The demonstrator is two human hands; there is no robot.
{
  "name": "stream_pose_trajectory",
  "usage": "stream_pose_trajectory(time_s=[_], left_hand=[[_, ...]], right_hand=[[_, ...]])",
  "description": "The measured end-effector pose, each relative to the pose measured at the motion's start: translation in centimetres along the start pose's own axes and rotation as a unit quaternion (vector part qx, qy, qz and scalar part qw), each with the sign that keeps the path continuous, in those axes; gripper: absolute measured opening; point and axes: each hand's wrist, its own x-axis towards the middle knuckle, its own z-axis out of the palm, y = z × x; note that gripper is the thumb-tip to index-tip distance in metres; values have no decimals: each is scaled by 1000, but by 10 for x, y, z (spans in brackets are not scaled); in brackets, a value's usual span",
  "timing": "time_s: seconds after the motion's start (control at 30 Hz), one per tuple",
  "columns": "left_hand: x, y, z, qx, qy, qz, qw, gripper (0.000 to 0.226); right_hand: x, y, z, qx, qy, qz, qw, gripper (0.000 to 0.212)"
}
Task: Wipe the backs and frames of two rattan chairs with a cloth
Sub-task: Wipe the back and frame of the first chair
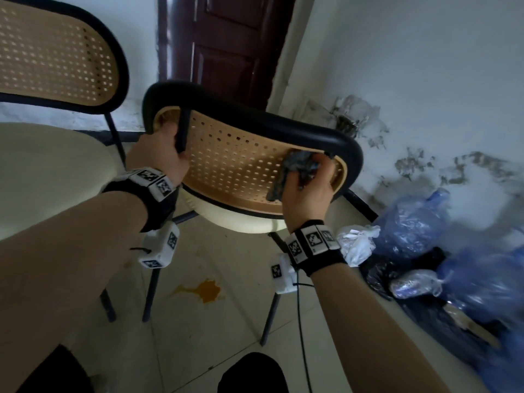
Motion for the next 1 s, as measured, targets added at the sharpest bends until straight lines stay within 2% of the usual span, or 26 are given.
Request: stream_pose_trajectory(time_s=[0.07,0.13,0.27,0.4,0.57,0.7,0.77,0.9,1.0], left_hand=[[0,-1,0,3,2,3,1000,31],[0,0,2,1,6,3,1000,30],[-2,0,5,11,26,-4,1000,29],[-5,4,3,20,29,-13,999,33],[-5,5,1,28,18,-27,999,31],[-4,3,0,26,15,-20,999,30],[-4,3,0,21,16,-19,999,30],[-5,3,2,24,17,-18,999,32],[-5,2,2,27,20,-14,999,33]], right_hand=[[-1,-3,2,13,-15,-10,1000,45],[-6,3,2,-23,-64,-7,998,48],[-17,26,4,-104,-103,-34,989,37],[-40,48,8,-174,-194,27,965,25],[-32,46,13,-147,-218,140,955,18],[-30,47,-4,-190,-320,120,920,24],[-36,50,-21,-195,-282,79,936,25],[-21,39,-46,-87,-58,23,994,28],[5,25,-50,0,49,7,999,32]])
